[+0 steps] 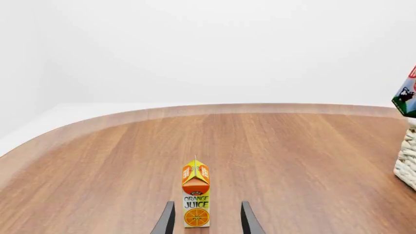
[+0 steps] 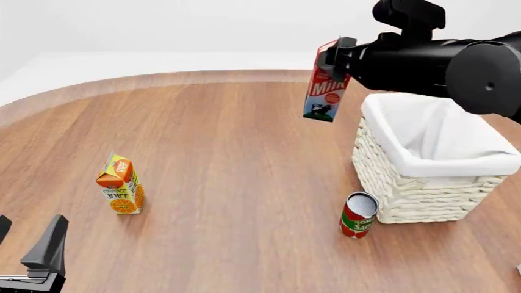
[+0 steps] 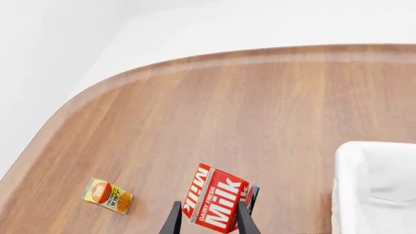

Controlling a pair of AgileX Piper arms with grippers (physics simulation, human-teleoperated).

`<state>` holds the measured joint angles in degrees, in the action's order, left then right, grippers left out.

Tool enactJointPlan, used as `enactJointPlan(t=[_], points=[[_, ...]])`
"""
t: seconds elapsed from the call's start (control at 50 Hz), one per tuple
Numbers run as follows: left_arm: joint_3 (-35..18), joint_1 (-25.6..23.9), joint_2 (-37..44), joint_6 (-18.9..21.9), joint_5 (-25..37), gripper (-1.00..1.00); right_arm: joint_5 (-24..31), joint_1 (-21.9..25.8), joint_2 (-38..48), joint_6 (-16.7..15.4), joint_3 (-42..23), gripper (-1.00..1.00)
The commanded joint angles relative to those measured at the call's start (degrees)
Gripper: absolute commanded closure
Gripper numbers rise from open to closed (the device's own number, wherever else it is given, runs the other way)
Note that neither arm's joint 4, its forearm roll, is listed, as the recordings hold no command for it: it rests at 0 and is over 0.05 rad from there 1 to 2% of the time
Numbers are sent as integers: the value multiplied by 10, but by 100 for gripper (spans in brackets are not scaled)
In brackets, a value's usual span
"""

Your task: Pick the milk and place it in the basket.

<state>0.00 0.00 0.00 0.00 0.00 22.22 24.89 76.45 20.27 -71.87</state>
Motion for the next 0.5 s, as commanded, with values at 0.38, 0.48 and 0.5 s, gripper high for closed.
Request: enactJointPlan(t=[0.38, 0.48, 0.5], points=[[0, 0, 0, 0, 0, -100, 14, -98, -73, -13, 11, 100], [0, 0, 0, 0, 0, -100, 14, -113, -77, -18, 17, 100], [0, 0, 0, 0, 0, -100, 14, -113, -77, -18, 17, 100]])
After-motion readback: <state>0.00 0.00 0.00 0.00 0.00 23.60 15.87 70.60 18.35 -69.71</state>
